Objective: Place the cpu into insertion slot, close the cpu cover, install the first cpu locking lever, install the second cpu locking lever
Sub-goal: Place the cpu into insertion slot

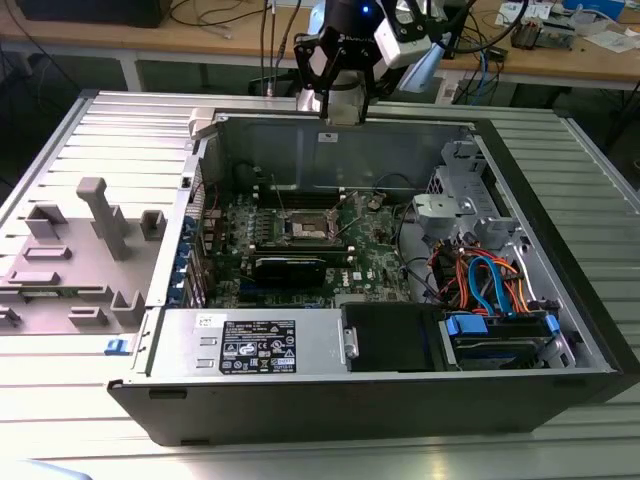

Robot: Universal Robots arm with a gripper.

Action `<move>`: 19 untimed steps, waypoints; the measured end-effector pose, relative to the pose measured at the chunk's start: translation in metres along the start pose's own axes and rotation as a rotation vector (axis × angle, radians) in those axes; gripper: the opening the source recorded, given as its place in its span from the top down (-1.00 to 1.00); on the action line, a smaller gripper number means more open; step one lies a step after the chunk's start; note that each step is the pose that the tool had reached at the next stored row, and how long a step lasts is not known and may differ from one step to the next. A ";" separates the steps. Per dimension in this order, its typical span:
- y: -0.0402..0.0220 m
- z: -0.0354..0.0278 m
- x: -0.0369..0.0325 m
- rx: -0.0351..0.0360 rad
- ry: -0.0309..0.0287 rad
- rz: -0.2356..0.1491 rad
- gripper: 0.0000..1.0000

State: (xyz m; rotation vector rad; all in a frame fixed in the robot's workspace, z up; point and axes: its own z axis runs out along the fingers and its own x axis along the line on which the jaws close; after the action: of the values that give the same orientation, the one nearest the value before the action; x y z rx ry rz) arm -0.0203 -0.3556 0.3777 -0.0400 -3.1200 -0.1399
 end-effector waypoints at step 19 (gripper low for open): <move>-0.0022 0.0230 -0.0004 -0.0001 0.0000 0.000 -0.09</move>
State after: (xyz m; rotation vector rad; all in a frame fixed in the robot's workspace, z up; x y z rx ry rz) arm -0.0204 -0.3558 0.3546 -0.0401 -3.1200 -0.1400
